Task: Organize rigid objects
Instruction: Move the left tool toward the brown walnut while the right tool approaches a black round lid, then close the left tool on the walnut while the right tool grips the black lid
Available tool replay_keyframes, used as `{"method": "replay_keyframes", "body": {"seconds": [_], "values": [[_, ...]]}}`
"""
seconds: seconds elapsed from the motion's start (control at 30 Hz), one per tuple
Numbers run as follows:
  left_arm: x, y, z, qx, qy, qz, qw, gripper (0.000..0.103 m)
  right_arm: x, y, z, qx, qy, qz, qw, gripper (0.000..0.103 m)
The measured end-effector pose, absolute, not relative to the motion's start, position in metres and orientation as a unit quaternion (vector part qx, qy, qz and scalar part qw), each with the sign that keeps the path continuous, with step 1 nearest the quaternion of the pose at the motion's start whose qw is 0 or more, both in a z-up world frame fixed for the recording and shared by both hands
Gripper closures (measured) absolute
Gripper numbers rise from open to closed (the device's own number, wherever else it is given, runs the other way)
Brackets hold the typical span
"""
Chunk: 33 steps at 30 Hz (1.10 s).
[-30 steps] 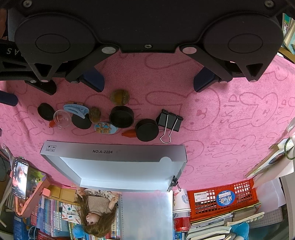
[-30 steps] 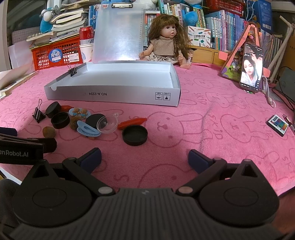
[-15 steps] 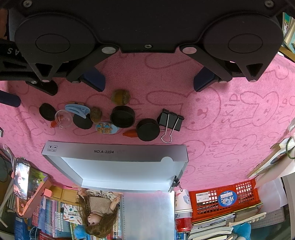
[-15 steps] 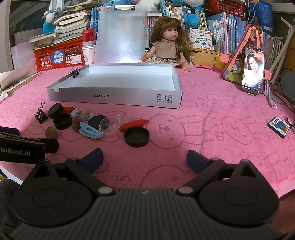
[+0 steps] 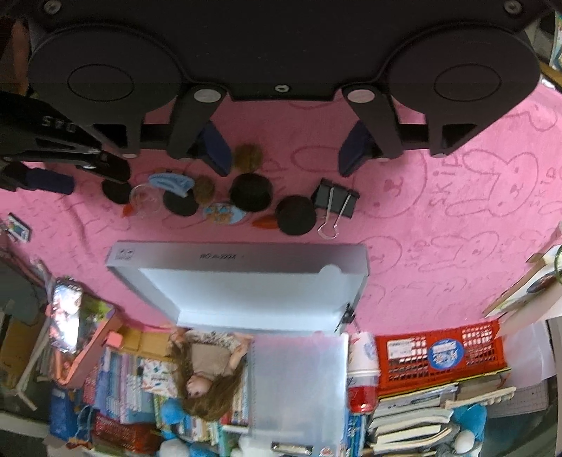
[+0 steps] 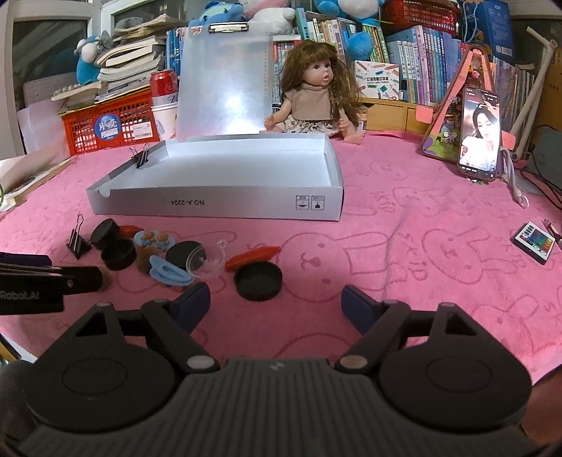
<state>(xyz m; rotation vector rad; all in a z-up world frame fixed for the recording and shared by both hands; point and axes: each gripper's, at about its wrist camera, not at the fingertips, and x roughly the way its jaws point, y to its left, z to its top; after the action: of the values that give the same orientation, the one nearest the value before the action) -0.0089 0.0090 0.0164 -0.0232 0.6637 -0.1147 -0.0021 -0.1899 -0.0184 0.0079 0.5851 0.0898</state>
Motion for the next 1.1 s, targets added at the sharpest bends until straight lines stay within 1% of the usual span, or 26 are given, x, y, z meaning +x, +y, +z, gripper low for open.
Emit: {"method": "replay_keyframes", "body": {"seconds": [0.07, 0.13, 0.27, 0.47, 0.53, 0.6, 0.63, 0.67, 0.7, 0.73, 0.8, 0.87, 1.1], "values": [[-0.012, 0.005, 0.018, -0.009, 0.321, -0.073, 0.944, 0.049, -0.001, -0.19, -0.019, 0.004, 0.288, 0.046, 0.956, 0.021], [-0.015, -0.001, 0.018, -0.002, 0.318, -0.088, 0.944, 0.049, -0.001, -0.19, -0.019, 0.002, 0.288, 0.045, 0.957, 0.023], [-0.018, -0.012, 0.015, 0.013, 0.313, -0.092, 0.945, 0.052, 0.001, -0.188, -0.019, -0.005, 0.284, 0.046, 0.958, 0.025], [-0.014, -0.012, 0.007, 0.009, 0.318, -0.077, 0.945, 0.053, 0.005, -0.188, -0.02, -0.011, 0.28, 0.051, 0.959, 0.029], [-0.013, -0.012, 0.004, 0.014, 0.317, -0.073, 0.945, 0.055, 0.006, -0.187, -0.021, -0.013, 0.279, 0.052, 0.959, 0.03], [-0.012, -0.012, 0.002, 0.014, 0.316, -0.071, 0.946, 0.063, 0.007, -0.186, -0.022, -0.017, 0.276, 0.054, 0.96, 0.032], [-0.011, -0.012, 0.002, 0.011, 0.316, -0.072, 0.946, 0.065, 0.007, -0.186, -0.022, -0.018, 0.275, 0.055, 0.96, 0.033], [-0.011, -0.011, 0.001, 0.007, 0.315, -0.07, 0.947, 0.07, 0.008, -0.185, -0.022, -0.018, 0.274, 0.056, 0.96, 0.036], [-0.011, -0.011, 0.001, 0.007, 0.312, -0.067, 0.948, 0.082, 0.008, -0.185, -0.022, -0.018, 0.274, 0.058, 0.96, 0.038], [-0.01, -0.011, 0.002, 0.007, 0.31, -0.065, 0.948, 0.082, 0.008, -0.185, -0.022, -0.018, 0.274, 0.06, 0.96, 0.044], [-0.01, -0.011, 0.002, 0.004, 0.311, -0.065, 0.948, 0.082, 0.008, -0.184, -0.022, -0.019, 0.274, 0.065, 0.96, 0.05], [-0.009, -0.011, 0.003, 0.005, 0.311, -0.066, 0.948, 0.082, 0.008, -0.183, -0.02, -0.016, 0.274, 0.069, 0.959, 0.066], [-0.01, -0.01, 0.01, -0.004, 0.305, -0.07, 0.95, 0.082, 0.005, -0.184, -0.015, -0.013, 0.275, 0.065, 0.959, 0.066]]}}
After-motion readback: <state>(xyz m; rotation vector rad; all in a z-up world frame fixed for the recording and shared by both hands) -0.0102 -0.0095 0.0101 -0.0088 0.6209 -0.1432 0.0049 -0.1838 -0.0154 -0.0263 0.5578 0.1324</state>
